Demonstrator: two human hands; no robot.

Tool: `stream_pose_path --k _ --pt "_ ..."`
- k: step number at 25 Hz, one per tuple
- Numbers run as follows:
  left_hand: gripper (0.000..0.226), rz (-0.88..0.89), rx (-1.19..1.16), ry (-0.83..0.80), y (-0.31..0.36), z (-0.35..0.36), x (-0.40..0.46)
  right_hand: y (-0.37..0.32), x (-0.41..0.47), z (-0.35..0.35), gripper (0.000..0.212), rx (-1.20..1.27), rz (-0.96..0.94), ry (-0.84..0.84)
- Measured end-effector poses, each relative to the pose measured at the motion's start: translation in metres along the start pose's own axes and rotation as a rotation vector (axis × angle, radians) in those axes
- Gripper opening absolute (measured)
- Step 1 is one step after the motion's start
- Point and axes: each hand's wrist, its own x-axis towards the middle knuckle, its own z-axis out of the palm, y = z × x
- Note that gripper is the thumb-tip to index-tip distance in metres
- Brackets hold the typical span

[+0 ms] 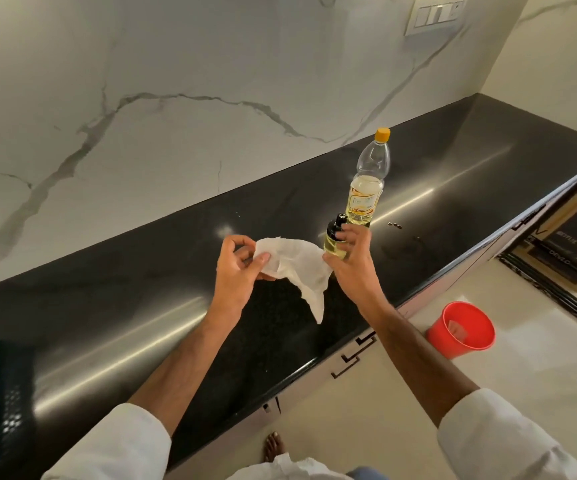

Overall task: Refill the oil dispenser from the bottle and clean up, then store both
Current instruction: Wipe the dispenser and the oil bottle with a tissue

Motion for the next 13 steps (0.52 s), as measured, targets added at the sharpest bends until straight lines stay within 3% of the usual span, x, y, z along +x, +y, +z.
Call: stream_pose_path --k 2,5,9,13 --pt "0.032 0.007 0.084 -0.049 0.001 0.007 0.015 -0.005 0.020 -0.001 0.053 -0.196 -0.184 -0.159" --pt "0.033 0.042 0.171 -0.157 0.009 0.020 0.028 -0.020 0.046 -0.002 0.039 -0.218 -0.200 -0.472" --pt "0.040 0.042 0.201 -0.101 0.008 0.042 0.037 -0.021 0.075 -0.010 0.007 -0.159 -0.209 -0.477" --pt "0.027 -0.097 0.248 -0.127 -0.006 0.070 0.033 -0.019 0.089 -0.038 0.009 -0.005 -0.048 -0.579"
